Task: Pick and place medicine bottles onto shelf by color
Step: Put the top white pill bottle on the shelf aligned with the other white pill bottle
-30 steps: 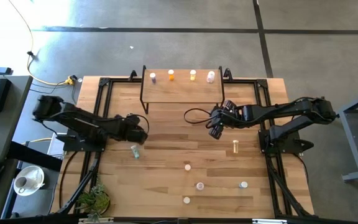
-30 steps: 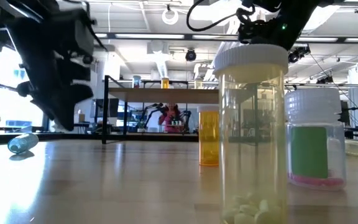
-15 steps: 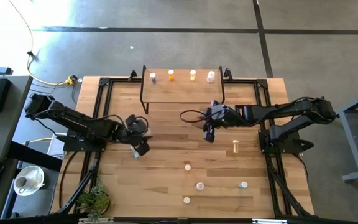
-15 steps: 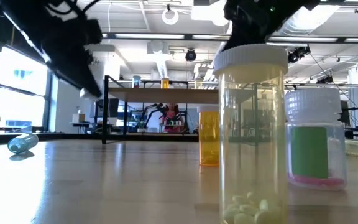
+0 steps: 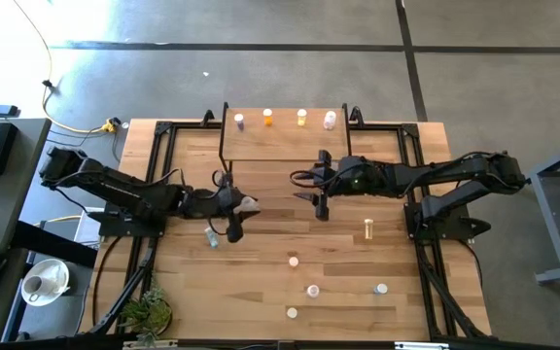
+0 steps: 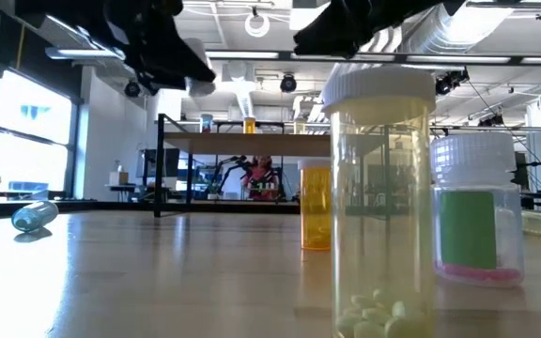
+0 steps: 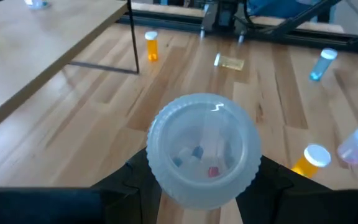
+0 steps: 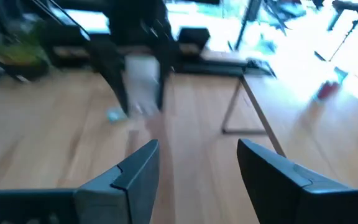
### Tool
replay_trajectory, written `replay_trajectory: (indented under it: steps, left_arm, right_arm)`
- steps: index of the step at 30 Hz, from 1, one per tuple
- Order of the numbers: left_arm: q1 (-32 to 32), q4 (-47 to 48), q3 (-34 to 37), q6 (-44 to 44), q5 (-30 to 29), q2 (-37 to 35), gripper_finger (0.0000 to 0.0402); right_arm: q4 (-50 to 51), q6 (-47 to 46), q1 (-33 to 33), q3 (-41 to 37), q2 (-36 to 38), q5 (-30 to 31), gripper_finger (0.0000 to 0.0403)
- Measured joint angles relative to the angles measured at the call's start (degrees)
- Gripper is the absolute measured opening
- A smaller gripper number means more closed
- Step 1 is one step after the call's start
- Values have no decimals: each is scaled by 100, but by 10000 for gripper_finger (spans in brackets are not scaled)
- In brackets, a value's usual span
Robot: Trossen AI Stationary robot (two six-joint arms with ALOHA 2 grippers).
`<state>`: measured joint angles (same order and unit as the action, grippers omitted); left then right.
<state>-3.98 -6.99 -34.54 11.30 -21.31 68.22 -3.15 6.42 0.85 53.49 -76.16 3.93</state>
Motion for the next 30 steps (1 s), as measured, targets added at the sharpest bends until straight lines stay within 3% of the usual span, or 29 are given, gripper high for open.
replay_trajectory:
  steps: [7,13,30]
  left_arm:
    - [205,-566,0,-303,182,450,148]
    - [209,-844,-9,-895,335,863,148]
    - [209,-780,-503,-997,617,1581,148]
  right_arm:
    - [-862,-13,75,7,-229,-1015,231]
    - [-1027,45,75,7,-737,-1159,232]
    - [-2515,566,62,5,-1922,-1736,232]
